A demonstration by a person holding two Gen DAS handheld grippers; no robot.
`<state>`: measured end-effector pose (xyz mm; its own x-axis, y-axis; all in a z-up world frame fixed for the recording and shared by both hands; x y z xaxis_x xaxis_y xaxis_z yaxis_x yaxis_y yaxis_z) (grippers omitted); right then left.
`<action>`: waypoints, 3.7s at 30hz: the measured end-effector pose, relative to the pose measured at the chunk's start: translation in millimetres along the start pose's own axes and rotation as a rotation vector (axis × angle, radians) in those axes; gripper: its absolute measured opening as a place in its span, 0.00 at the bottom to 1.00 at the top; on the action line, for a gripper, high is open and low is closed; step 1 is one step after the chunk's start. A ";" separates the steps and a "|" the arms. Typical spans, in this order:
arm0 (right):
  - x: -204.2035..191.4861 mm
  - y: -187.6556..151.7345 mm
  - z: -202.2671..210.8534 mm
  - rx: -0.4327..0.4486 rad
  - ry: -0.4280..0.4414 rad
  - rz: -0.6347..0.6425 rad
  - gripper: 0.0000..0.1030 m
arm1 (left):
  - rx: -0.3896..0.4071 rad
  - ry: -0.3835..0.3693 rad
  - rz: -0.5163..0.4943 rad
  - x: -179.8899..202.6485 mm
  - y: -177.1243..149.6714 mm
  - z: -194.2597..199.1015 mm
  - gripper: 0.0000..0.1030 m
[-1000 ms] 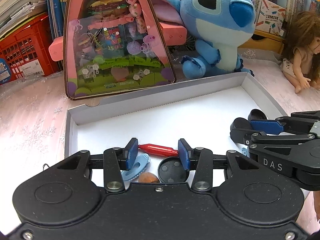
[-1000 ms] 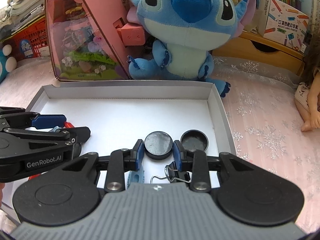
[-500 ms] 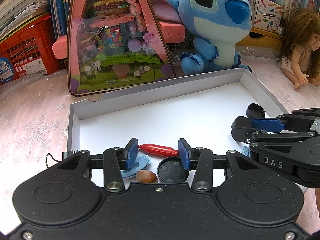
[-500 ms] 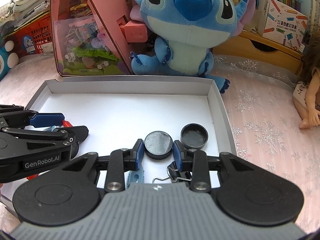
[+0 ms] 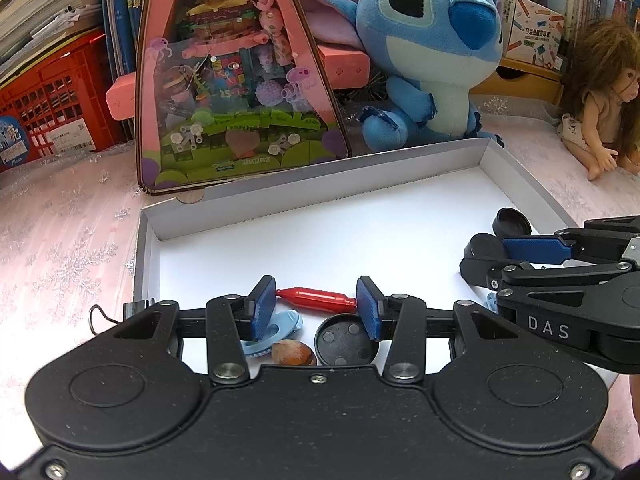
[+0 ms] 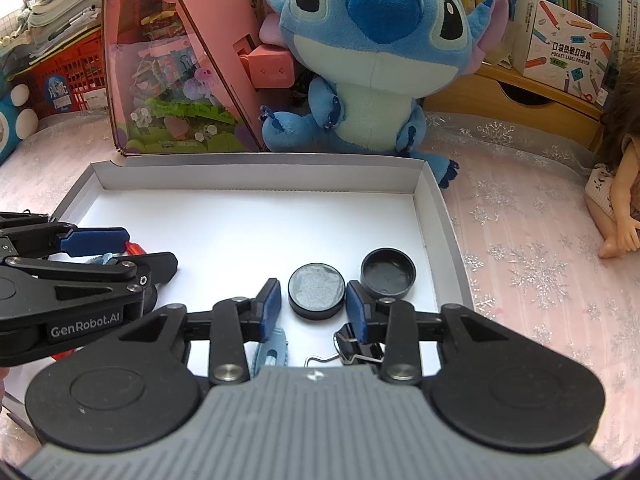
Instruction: Organize rigid objects
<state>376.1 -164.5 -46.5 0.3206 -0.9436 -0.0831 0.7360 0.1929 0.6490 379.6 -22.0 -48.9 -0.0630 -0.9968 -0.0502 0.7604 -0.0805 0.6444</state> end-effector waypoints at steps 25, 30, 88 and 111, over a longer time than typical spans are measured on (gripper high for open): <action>5.8 -9.8 12.0 0.115 -0.012 -0.077 0.75 | 0.092 0.040 0.051 -12.9 -16.1 16.9 0.66; 4.3 -10.0 15.3 0.130 -0.018 -0.068 0.76 | 0.123 0.029 0.065 -12.0 -11.6 20.5 0.66; -23.3 -76.4 154.8 0.412 -0.056 -0.006 0.97 | 0.256 0.064 0.067 -16.1 -104.2 140.8 0.78; -24.8 -116.7 126.5 0.325 -0.073 -0.020 1.00 | 0.196 0.090 0.096 -21.6 -140.5 116.1 0.78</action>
<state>206.8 -197.7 -24.6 0.2562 -0.9653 -0.0514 0.5087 0.0894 0.8563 199.1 11.0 -49.8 0.0683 -0.9967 -0.0440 0.6194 0.0078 0.7850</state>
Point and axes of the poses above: each gripper's, at about its wrist camera, not at the fingertips, and z roughly against the way its jaws point, x to its right, y to its top, the point moved 8 cm from there along -z, roughly the way its jaws point, and after that the axes turned 4 degrees about y, right-handed, at the moved point
